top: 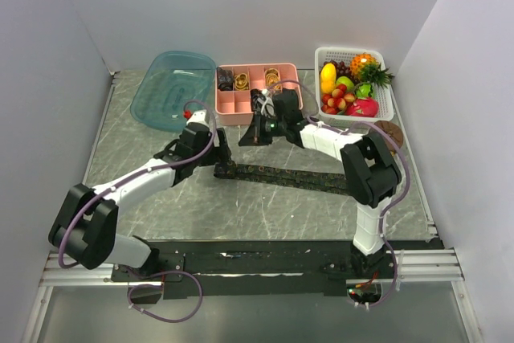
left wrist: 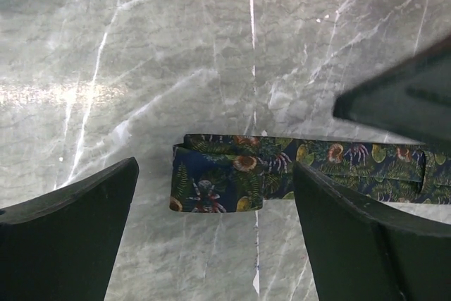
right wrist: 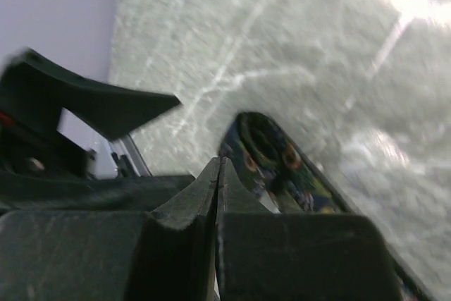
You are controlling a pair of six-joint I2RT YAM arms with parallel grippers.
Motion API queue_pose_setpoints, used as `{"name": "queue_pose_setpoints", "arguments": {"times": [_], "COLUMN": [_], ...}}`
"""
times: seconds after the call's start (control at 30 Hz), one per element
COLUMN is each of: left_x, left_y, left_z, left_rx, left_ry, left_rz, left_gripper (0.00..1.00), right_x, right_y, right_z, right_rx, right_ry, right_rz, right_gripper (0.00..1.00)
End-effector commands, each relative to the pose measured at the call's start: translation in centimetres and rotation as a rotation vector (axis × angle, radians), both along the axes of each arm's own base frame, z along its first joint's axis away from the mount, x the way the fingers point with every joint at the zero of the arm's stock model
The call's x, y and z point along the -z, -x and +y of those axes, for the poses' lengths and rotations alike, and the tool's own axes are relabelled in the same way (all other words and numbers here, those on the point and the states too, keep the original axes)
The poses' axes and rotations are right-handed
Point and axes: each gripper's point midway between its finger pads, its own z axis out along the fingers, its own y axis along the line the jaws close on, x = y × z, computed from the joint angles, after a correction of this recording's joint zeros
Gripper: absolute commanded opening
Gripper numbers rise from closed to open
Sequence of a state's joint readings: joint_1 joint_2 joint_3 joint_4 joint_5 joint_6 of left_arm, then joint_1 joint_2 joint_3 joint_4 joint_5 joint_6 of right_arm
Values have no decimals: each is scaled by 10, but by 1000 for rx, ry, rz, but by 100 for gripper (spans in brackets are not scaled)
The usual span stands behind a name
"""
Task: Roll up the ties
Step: Roll the tie at the center of the board.
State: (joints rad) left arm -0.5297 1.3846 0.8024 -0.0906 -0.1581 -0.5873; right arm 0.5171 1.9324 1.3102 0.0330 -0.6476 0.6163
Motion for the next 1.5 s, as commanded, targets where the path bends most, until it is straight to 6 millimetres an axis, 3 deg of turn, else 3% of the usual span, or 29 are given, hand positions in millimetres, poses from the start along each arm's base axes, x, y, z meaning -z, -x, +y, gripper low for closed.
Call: {"name": "queue_pose_setpoints", "arguments": {"times": [0.0,0.07,0.1,0.13,0.23,0.37,0.63,0.93,1.33,1.47], "left_x": [-25,-27,-27,-25,-20,-12,-1,30,45,49], "left_y": [-8,-8,-8,-7,-10,-11,-8,0,1,2], "left_z": [5,12,15,17,31,36,45,40,36,33], "left_rx": [-16,-23,-27,-26,-43,-32,-13,4,21,38], "left_ry": [59,83,93,105,160,238,400,473,485,496], "left_rz": [-40,-33,-29,-20,14,59,102,187,200,205], "left_gripper": [97,96,96,96,96,96,96,97,99,93], "right_x": [-40,-50,-41,-48,-43,-30,3,32,39,39], "right_y": [2,0,1,1,1,13,24,27,33,37], "right_z": [-9,-6,-10,-5,1,20,32,26,22,24], "right_rx": [43,40,45,36,30,-14,-42,-28,-35,-45], "right_ry": [-11,7,59,62,121,183,332,466,495,483], "right_rz": [-109,-148,-135,-155,-171,-181,-190,-183,-182,-177], "right_gripper": [0,0,0,0,0,0,0,0,0,0]}}
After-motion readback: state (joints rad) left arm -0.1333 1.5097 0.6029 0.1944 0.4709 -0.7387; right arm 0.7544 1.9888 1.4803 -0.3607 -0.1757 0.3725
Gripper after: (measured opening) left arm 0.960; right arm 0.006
